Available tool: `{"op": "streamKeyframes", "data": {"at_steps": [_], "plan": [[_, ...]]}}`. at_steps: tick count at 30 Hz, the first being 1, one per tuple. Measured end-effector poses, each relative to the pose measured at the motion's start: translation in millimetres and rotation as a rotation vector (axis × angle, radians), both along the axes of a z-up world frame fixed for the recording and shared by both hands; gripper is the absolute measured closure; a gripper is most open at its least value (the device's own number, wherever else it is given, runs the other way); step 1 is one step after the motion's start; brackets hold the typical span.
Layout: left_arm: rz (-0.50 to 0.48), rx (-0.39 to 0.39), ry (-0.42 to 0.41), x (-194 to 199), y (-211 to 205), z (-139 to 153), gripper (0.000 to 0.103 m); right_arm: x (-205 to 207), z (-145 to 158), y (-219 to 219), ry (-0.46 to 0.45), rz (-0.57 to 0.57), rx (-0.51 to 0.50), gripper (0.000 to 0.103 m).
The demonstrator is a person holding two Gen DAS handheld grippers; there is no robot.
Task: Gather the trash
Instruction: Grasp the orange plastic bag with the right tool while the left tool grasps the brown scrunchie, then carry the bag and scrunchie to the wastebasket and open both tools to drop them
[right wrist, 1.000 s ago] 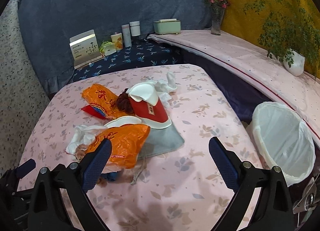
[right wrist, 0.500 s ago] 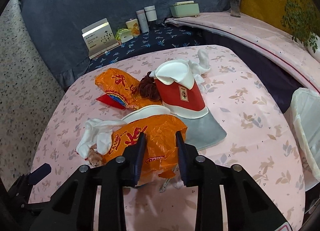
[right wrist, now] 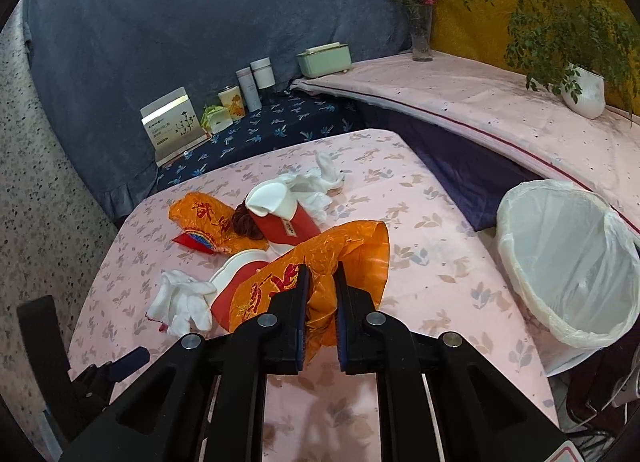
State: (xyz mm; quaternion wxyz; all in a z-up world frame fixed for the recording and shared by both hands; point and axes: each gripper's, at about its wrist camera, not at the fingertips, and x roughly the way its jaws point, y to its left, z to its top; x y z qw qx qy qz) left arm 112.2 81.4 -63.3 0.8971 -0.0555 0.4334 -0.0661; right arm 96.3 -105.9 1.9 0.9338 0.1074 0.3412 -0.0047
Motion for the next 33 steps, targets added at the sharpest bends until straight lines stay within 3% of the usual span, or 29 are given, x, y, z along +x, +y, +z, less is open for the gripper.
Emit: {"op": "streamKeyframes", "data": {"at_steps": [3, 8, 10, 15, 23, 33], "plan": [[-0.022, 0.01, 0.015, 2, -9, -6, 0.024, -8, 5, -11, -0.012, -0.026, -0.005, 0.092], [-0.048, 0.004, 0.055, 1, -13, -15, 0.053, -19, 3, -25, -0.005, -0.059, -0.001, 0.093], [-0.064, 0.0, 0.067, -1, -12, -17, 0.083, -24, 2, -29, -0.001, -0.068, 0.003, 0.093], [-0.065, -0.002, 0.052, -10, -9, -10, 0.092, -32, 2, -34, -0.007, -0.077, 0.013, 0.094], [-0.094, -0.021, -0.033, -26, -17, 32, 0.093, -47, 20, -45, -0.057, -0.082, 0.037, 0.094], [-0.217, -0.085, -0.101, -35, -48, 77, 0.093, -65, 46, -68, -0.116, -0.109, 0.034, 0.094]]}}
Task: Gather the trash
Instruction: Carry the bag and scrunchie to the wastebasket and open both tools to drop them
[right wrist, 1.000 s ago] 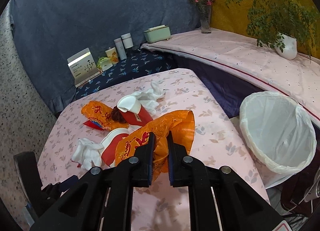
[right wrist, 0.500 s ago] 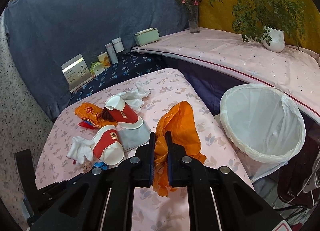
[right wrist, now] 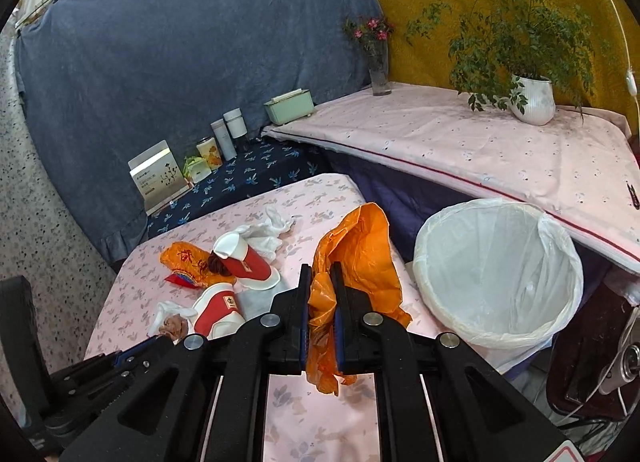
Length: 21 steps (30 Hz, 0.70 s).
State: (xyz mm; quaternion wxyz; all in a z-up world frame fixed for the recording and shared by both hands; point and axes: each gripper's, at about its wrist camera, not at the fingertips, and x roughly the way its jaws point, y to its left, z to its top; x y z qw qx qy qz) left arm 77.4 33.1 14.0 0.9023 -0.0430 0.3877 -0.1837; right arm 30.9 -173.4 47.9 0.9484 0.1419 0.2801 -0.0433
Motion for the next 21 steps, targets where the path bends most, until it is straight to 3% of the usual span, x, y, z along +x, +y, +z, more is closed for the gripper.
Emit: {"op": "streamKeyframes", "data": {"at_steps": [10, 21], "plan": [[-0.121, -0.044, -0.038, 1, -47, 31, 0.093, -13, 17, -42, -0.04, -0.063, 0.004, 0.094], [-0.242, -0.052, -0.039, 16, -128, 39, 0.093, -7, 22, -106, -0.032, -0.162, -0.042, 0.094]]}}
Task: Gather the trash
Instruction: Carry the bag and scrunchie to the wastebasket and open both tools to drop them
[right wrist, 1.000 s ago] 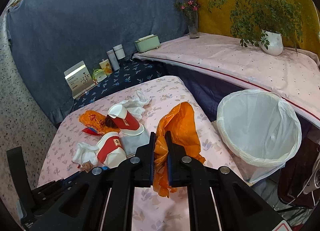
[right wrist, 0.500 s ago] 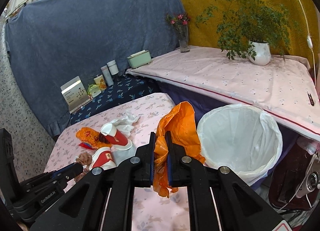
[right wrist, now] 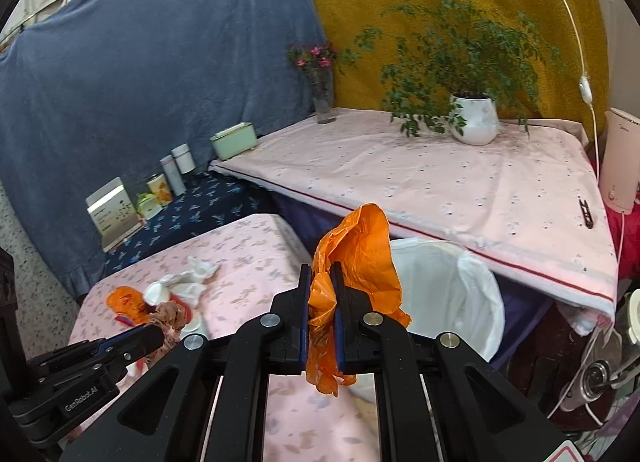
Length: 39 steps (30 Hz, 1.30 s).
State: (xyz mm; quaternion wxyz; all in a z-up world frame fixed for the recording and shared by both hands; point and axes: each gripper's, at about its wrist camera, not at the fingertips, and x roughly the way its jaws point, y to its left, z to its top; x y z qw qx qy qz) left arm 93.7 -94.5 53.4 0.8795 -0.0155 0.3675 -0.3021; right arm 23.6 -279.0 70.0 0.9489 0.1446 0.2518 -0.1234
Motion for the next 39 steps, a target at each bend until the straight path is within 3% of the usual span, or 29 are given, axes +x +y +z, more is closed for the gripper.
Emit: {"op": "streamKeyframes", "data": {"at_steps": [14, 18, 19, 20, 22, 30, 39], "plan": [[-0.173, 0.0, 0.042, 32, -112, -15, 0.091, 27, -42, -76, 0.097, -0.096, 0.057, 0.091], [-0.182, -0.013, 0.08, 41, -129, -25, 0.081, 32, -50, -84, 0.114, -0.109, 0.063, 0.086], [-0.173, -0.015, 0.08, 43, -132, -28, 0.071, 32, -51, -84, 0.116, -0.106, 0.063, 0.083], [-0.165, -0.01, 0.081, 46, -134, -29, 0.06, 32, -51, -84, 0.119, -0.112, 0.054, 0.079], [-0.146, -0.008, 0.08, 48, -135, -31, 0.056, 32, -50, -85, 0.119, -0.126, 0.039, 0.064], [-0.092, 0.019, 0.063, 50, -124, -35, 0.051, 22, -44, -85, 0.103, -0.138, 0.035, 0.057], [0.003, 0.051, 0.029, 41, -85, -35, 0.049, 10, -41, -53, 0.095, -0.094, 0.015, 0.05]]}}
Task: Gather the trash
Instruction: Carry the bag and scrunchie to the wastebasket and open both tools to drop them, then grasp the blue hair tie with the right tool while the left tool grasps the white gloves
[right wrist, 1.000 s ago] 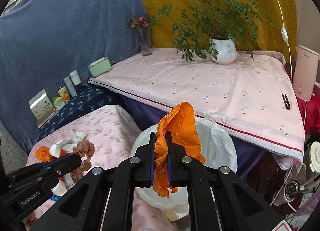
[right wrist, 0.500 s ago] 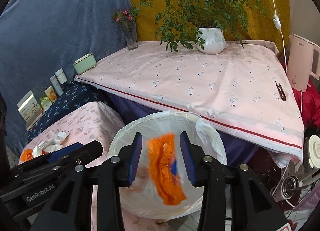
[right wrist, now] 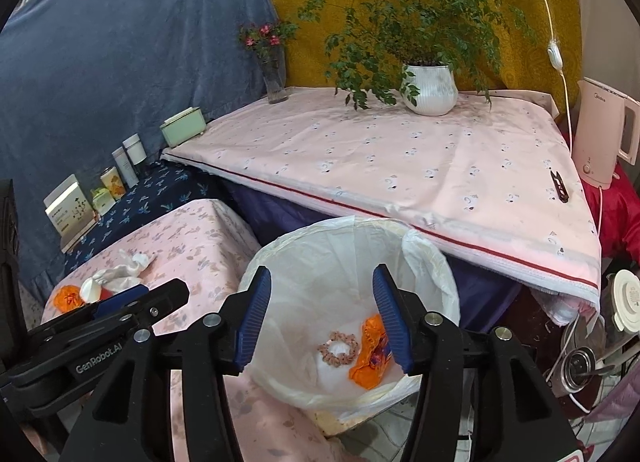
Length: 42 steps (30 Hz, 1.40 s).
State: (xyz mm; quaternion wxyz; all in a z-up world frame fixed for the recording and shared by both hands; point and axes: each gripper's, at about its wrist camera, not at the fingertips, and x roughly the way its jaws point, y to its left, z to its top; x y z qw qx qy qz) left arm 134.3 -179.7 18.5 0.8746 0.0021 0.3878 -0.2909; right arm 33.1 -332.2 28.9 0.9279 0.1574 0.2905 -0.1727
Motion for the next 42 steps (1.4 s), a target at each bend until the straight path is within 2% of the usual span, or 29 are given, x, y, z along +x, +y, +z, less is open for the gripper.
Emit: {"op": "streamKeyframes", "data": {"at_steps": [4, 10, 15, 23, 31, 42], "plan": [[0.06, 0.017, -0.02, -6, 29, -1, 0.045, -2, -2, 23, 0.004, 0.04, -0.009, 0.046], [0.14, 0.027, -0.018, -10, 72, -7, 0.038, -1, -10, 54, 0.022, 0.094, 0.008, 0.046], [0.205, 0.062, -0.025, -14, 106, -16, 0.036, 1, -17, 86, 0.044, 0.149, 0.01, 0.046], [0.326, 0.078, 0.001, -15, 170, -32, 0.023, 5, -29, 137, 0.075, 0.225, 0.024, 0.046], [0.43, 0.116, 0.027, -13, 241, -50, 0.022, 13, -41, 189, 0.108, 0.312, 0.024, 0.046], [0.512, 0.145, 0.066, 2, 309, -72, 0.022, 31, -67, 263, 0.173, 0.431, 0.025, 0.046]]}}
